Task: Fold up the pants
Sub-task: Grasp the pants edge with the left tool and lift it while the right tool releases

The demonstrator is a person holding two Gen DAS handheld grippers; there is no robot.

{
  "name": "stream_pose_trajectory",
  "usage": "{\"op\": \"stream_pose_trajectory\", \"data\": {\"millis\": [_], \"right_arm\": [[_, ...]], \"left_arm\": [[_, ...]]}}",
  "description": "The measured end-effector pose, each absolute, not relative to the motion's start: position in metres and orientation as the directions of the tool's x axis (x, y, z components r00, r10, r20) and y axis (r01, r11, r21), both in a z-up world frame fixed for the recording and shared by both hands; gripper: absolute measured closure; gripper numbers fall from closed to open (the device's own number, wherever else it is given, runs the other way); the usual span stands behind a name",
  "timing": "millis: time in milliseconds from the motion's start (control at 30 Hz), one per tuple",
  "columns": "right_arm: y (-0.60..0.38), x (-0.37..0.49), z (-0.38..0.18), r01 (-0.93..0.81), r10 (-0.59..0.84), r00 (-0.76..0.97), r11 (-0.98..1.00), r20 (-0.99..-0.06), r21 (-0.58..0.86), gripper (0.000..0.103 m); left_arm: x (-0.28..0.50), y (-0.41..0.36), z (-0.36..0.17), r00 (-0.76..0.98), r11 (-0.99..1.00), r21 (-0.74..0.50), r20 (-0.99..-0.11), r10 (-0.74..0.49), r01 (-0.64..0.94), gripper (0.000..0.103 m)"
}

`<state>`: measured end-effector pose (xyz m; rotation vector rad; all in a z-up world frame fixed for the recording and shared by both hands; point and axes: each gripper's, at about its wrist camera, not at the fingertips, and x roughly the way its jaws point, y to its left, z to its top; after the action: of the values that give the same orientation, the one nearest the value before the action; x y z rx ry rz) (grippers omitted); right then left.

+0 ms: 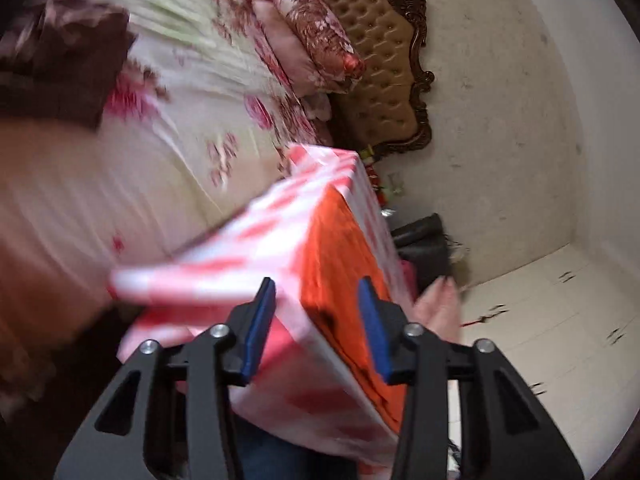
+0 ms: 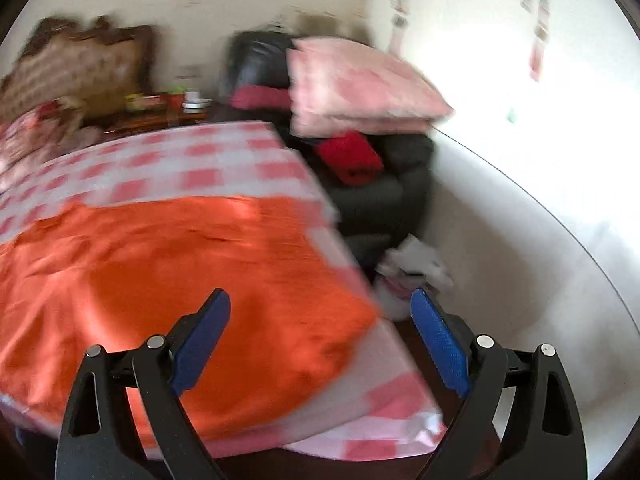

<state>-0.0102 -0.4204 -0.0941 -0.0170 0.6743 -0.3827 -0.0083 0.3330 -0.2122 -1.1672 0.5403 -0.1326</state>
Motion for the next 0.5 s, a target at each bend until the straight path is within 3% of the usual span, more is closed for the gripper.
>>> {"op": "stream_pose_trajectory", "data": {"millis": [333,400,500], "right_arm": [[-0.304,0.009,-0.121,0.060,-0.181,0.755,0.976,-0.630,-0.209,0.014],[-0.295,0.011,-0.129,0.036,-0.172,0.741,0.975,-0.649,-0.218,0.014],[-0.292,0.015,-0.140,0.043,-0.186,0.712,0.974,-0.677,-0.222,0.014]], "left_arm": [[0.012,0.316,-0.218,0.825,0.401,-0.887,-0.395,-0.405,-0.228,0.069],[0.014,0.315,-0.212,0.817,0.454,-0.858,-0.431,-0.382,-0.240,0.083],[0.020,0.316,-0.204,0.806,0.499,-0.832,-0.459,-0.373,-0.243,0.090]]}}
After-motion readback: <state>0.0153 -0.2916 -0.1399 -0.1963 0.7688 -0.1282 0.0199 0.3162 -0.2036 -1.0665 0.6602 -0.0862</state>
